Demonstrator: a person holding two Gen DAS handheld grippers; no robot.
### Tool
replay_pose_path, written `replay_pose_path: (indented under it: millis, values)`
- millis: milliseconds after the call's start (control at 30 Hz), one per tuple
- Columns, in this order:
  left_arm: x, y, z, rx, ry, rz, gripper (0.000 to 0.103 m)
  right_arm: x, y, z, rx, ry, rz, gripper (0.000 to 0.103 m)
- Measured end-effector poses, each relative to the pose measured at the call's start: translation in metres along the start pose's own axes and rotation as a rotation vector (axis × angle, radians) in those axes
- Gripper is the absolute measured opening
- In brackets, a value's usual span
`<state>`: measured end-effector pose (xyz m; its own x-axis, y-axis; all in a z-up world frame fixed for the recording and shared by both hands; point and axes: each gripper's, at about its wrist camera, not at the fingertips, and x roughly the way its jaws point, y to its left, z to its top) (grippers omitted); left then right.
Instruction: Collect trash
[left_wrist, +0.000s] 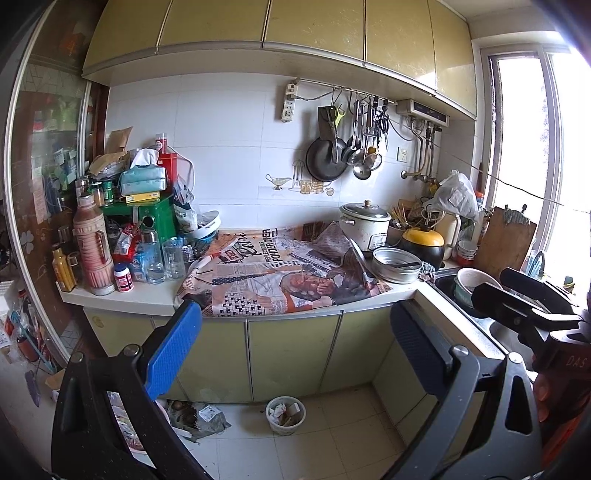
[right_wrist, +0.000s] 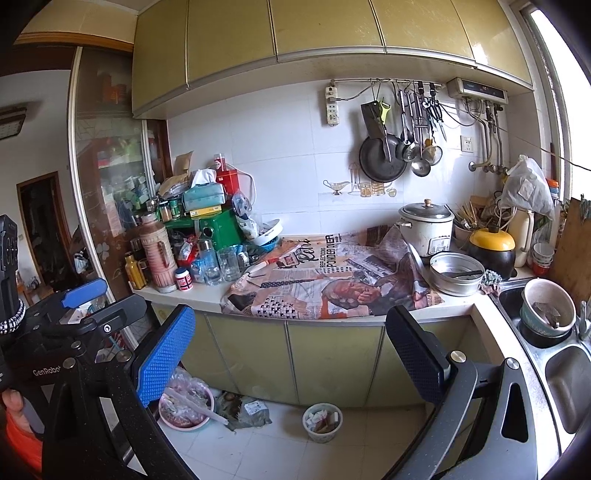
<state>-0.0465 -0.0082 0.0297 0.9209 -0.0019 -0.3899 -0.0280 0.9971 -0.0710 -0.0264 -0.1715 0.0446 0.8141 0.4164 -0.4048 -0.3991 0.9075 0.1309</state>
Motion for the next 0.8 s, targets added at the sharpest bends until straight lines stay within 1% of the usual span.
replay_pose_path:
  millis: [267, 800]
  values:
    - [0.005, -0.005, 0.002, 0.0, -0.002, -0.003, 0.102, 0.001, -0.003, 0.002, 0.005, 0.002, -0.003, 0.103]
    - [0.012, -0.002, 0.002, 0.016, 0.007, -0.013, 0.102, 0.008, -0.007, 0.005, 0.014, 0.014, -0.004, 0.103]
